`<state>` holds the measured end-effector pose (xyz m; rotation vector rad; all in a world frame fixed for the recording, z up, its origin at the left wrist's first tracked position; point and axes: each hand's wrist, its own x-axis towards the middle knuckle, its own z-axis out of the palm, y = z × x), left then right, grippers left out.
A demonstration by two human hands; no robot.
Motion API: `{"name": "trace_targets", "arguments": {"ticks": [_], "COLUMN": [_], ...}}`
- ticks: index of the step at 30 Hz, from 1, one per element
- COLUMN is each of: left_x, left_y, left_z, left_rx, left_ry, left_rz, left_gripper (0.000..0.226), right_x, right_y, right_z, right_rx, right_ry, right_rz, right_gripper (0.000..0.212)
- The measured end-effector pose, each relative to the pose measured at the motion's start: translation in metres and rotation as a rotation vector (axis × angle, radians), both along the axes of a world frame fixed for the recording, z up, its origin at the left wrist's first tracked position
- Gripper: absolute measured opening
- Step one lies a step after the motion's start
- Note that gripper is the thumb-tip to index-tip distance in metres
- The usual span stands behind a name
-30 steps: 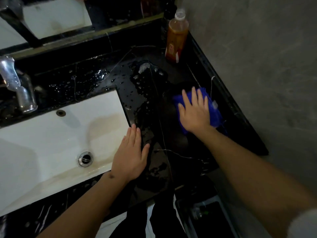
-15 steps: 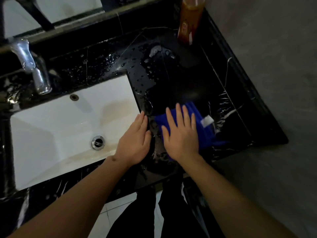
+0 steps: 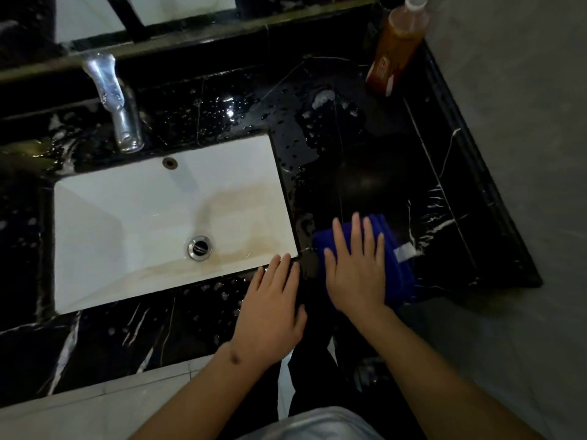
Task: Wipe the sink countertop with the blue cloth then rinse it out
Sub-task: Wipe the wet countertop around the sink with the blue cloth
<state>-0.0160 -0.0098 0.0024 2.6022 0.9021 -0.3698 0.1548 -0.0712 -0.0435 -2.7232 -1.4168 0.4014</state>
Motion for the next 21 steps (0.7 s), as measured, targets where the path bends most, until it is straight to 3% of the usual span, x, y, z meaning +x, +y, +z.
{"name": "trace_targets", "arguments": {"ticks": [5, 9, 21], "left_x": [-0.018, -0.033, -0.037], "left_y": [-0.018, -0.027, -0.034], "left_z": [-0.009, -0.015, -0.016], "left_rx": [0.005, 0.018, 0.008], "left_ry": [-0.01, 0.017, 0.037], "left_rz": [0.019, 0.033, 0.039], "left_gripper": [0.067, 0.069, 0.07], "right_x": [0.028, 0.018, -0.034], "right_y": [0.079, 0.106, -0.062], "right_z": [-0.007, -0.008, -0.003], "right_rx": [0.035, -0.005, -0.035], "right_ry": [-0.035, -0.034, 0.0], "right_rz": [-0.047, 0.038, 0.309], "right_gripper": [0.063, 0.067, 0.064]}}
